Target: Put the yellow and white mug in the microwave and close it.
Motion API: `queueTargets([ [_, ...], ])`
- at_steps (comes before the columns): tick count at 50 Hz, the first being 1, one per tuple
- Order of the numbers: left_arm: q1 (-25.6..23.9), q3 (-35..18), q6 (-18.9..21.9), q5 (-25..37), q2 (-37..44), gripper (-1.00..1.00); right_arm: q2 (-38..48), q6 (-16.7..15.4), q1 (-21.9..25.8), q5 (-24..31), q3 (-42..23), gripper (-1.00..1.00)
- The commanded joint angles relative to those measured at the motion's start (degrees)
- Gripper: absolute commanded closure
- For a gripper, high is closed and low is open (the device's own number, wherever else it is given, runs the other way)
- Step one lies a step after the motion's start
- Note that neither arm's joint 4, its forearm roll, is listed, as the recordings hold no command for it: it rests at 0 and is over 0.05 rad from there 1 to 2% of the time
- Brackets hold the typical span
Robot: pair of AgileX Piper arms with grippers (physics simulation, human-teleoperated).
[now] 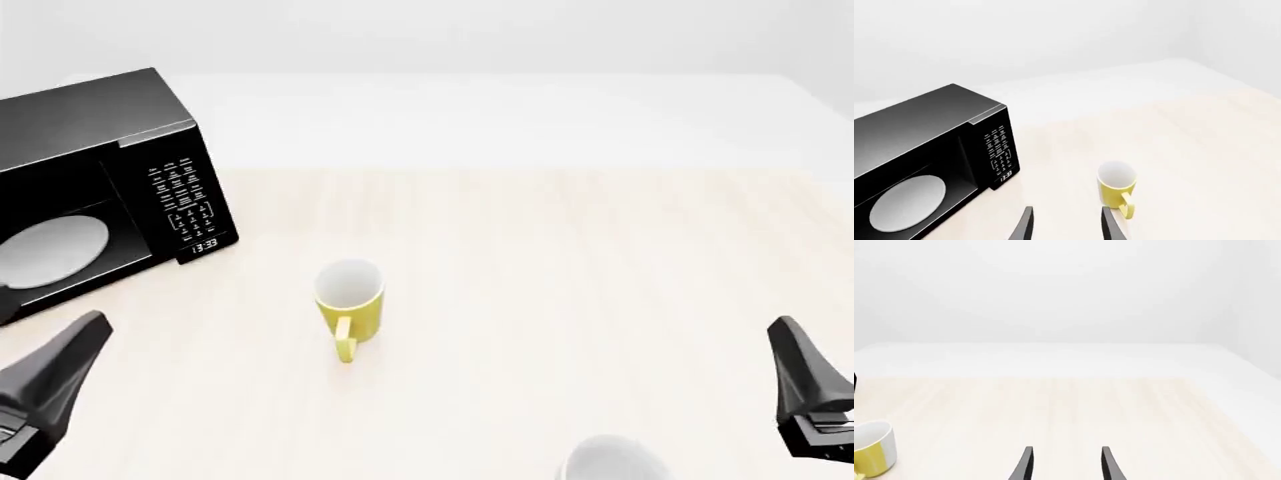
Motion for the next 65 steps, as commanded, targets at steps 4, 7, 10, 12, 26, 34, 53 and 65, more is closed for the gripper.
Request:
queueTargets([
  [4,-5.11,-5.60,-1.06,1.82,7.80,-1.00,0.01,0.00,0.01,0.00,0.00,-1.00],
  [7,-5.82,-6.83,-2.08,1.43,10.64,-1.00,0.01,0.01,0.00,0.00,0.00,-1.00],
  [10,-6.72,-7.69,-3.18,1.11,12.69,-1.00,0.02,0.00,0.00,0.00,0.00,-1.00],
  [12,-7.13,-8.50,-4.43,1.07,14.10,-1.00,0.01,0.02,-0.02,0.00,0.00,-1.00],
  [26,-8.96,-12.08,-8.69,0.72,21.68,-1.00,0.00,-0.01,0.00,0.00,0.00,-1.00],
  [34,-9.17,-12.26,-15.27,-0.41,28.25,-1.00,0.01,-0.01,0.01,0.00,0.00,-1.00],
  [53,-9.34,-10.38,-18.90,-8.08,39.19,-1.00,0.01,-0.01,-0.02,0.00,0.00,-1.00],
  [65,-9.48,-10.88,-17.04,-11.80,45.46,-1.00,0.00,0.00,0.01,0.00,0.00,-1.00],
])
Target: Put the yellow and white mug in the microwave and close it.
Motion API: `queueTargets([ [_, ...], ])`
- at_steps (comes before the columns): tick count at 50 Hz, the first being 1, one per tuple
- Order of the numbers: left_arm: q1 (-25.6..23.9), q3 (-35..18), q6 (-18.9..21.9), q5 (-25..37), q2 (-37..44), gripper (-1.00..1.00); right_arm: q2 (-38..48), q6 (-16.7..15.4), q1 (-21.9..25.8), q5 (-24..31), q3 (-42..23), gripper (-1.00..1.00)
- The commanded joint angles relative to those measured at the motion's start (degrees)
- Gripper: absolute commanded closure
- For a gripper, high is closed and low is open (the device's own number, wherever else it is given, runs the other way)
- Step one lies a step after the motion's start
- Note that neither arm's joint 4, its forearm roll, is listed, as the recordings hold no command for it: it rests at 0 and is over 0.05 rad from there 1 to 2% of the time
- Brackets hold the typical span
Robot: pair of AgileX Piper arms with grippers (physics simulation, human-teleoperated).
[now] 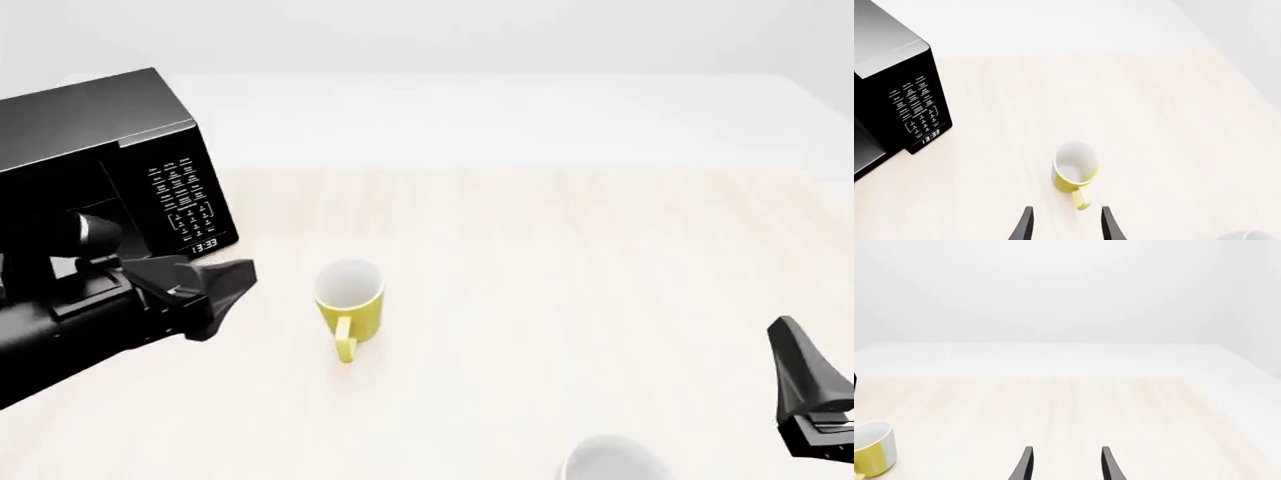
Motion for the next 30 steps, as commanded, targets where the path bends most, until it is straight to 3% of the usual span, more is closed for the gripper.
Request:
queueTargets([
  [1,-0.22,-0.25,0.75,-3.64,5.93,-1.00,0.00,0.01,0.00,0.00,0.00,-1.00],
  [11,-1.34,-0.01,0.06,-6.88,10.54,-1.00,0.00,0.00,-0.01,0.00,0.00,-1.00],
  [13,-2.27,0.08,-2.09,-7.81,12.10,-1.00,0.00,0.00,-0.01,0.00,0.00,-1.00],
  [30,-4.54,1.17,-6.70,-13.66,19.20,-1.00,0.00,0.02,-0.02,0.00,0.00,-1.00],
])
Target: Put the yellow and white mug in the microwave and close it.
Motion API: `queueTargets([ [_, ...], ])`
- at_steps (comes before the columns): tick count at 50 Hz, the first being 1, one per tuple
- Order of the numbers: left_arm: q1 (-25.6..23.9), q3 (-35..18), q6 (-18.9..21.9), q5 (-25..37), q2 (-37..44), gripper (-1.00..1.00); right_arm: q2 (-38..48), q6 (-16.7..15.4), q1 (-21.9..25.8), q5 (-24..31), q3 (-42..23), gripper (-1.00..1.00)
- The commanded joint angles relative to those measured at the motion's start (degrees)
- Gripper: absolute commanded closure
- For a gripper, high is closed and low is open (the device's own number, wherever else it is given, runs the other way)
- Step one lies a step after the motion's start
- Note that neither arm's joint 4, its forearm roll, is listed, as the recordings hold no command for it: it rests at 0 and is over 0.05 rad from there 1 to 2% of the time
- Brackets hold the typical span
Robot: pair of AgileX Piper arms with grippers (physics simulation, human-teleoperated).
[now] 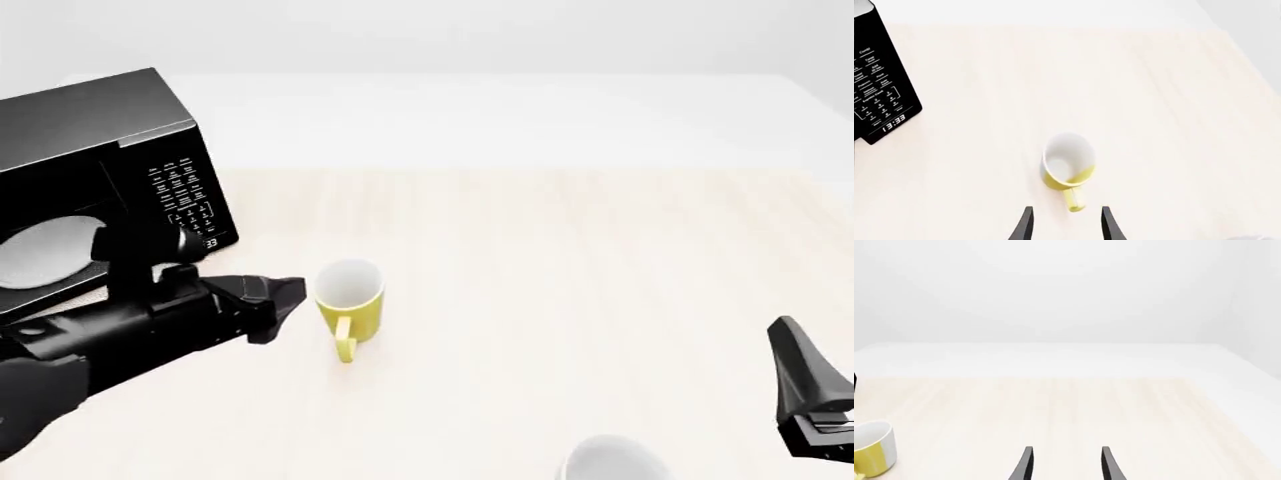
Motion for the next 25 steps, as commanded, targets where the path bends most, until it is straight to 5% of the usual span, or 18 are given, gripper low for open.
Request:
queueTargets([
  [1,-1.48,0.29,-2.91,-3.57,4.65,-1.00,0.00,0.01,-0.01,0.00,0.00,-1.00],
  [25,-2.66,0.26,-7.32,-10.41,13.08,-1.00,-0.01,0.01,-0.01,0.00,0.00,-1.00],
])
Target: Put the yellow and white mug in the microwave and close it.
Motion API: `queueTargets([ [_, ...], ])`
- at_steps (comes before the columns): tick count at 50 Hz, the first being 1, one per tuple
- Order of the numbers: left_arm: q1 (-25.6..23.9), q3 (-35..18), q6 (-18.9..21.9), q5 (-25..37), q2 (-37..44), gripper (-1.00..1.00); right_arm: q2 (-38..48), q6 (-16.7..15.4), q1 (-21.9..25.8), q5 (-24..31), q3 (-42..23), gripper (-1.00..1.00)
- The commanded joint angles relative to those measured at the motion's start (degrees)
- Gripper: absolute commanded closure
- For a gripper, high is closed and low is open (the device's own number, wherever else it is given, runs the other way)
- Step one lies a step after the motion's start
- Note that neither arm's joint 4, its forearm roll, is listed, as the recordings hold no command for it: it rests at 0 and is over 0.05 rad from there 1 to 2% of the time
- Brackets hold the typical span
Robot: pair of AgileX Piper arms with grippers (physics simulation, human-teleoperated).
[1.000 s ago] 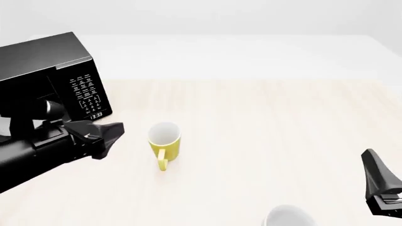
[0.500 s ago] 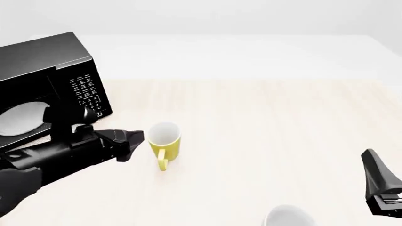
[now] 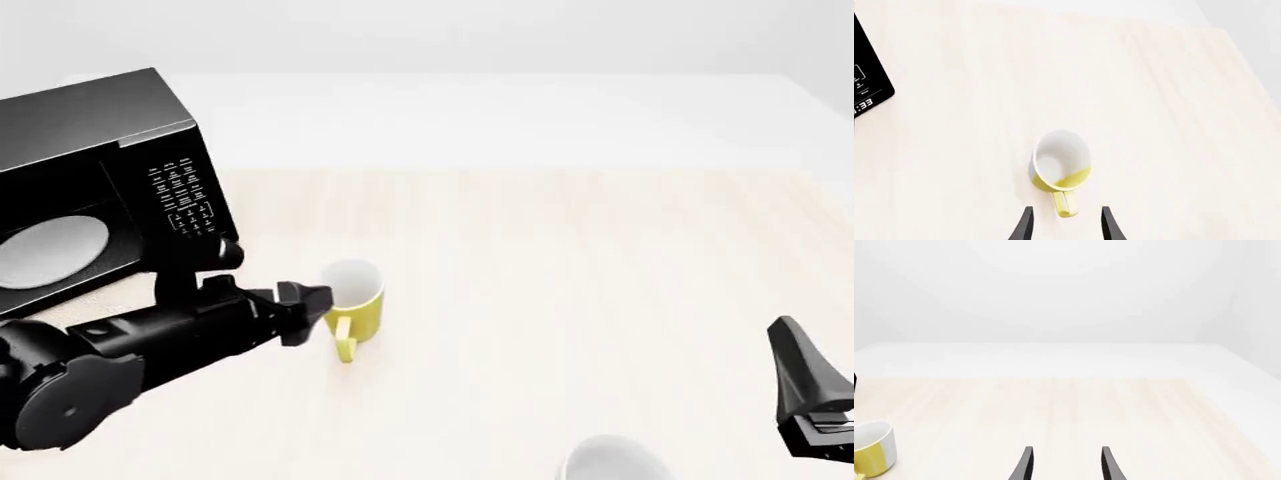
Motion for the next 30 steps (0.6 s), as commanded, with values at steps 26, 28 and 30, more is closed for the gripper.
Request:
queueTargets([
  [26,0.11,-0.34,-4.91,-8.46,15.64,-1.00,0.01,0.01,0.01,0.00,0.00,-1.00],
  [28,-0.12,-0.60,-5.24,-8.82,16.81,-1.00,0.01,-0.01,0.00,0.00,0.00,-1.00],
  [30,-0.40,-0.86,-5.39,-9.00,17.46,-1.00,0.00,0.00,0.00,0.00,0.00,-1.00],
])
